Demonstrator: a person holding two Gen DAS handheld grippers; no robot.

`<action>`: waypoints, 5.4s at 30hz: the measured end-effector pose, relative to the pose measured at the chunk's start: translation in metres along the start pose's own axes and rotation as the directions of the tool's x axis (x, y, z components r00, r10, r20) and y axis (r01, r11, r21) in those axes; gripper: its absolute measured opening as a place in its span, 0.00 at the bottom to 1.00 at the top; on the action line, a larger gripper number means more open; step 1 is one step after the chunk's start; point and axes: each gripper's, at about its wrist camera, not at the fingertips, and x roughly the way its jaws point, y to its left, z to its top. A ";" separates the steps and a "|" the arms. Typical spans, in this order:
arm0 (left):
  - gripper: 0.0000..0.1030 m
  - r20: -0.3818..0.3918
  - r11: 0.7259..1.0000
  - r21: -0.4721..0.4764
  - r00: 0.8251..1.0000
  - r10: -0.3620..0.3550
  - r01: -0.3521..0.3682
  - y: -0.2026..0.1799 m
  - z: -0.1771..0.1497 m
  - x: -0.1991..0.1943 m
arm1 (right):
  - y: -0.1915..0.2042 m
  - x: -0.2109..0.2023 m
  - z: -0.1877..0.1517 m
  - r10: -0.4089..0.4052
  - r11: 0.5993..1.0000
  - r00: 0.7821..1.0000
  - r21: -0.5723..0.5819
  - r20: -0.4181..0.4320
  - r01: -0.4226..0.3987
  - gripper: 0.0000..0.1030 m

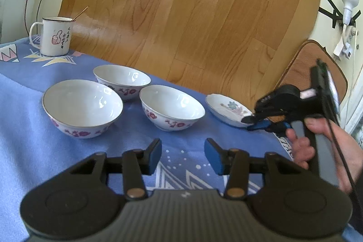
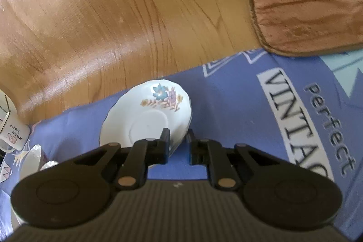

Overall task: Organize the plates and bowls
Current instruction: 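Close the right gripper on the saucer rim and lift it, then carry the flowered saucer with the right gripper toward the other flowered saucer, then lower the held saucer onto the other saucer and open the right gripper, then move the open right gripper back toward the white flowered bowls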

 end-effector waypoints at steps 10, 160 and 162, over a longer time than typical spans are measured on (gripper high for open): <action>0.43 -0.014 1.000 0.013 1.000 0.005 -0.005 -0.002 0.000 0.001 | -0.030 -0.053 -0.042 0.098 0.995 0.993 0.006 -0.068 -0.098 0.15; 0.40 -0.315 0.945 0.101 0.911 -0.267 0.312 -0.182 -0.014 0.028 | -0.159 -0.242 -0.152 -0.116 0.974 0.836 -0.104 0.537 0.202 0.62; 0.40 -0.279 0.967 0.097 0.939 -0.203 0.237 -0.151 -0.009 0.022 | -0.140 -0.236 -0.150 -0.046 0.975 0.859 -0.165 0.510 0.151 0.57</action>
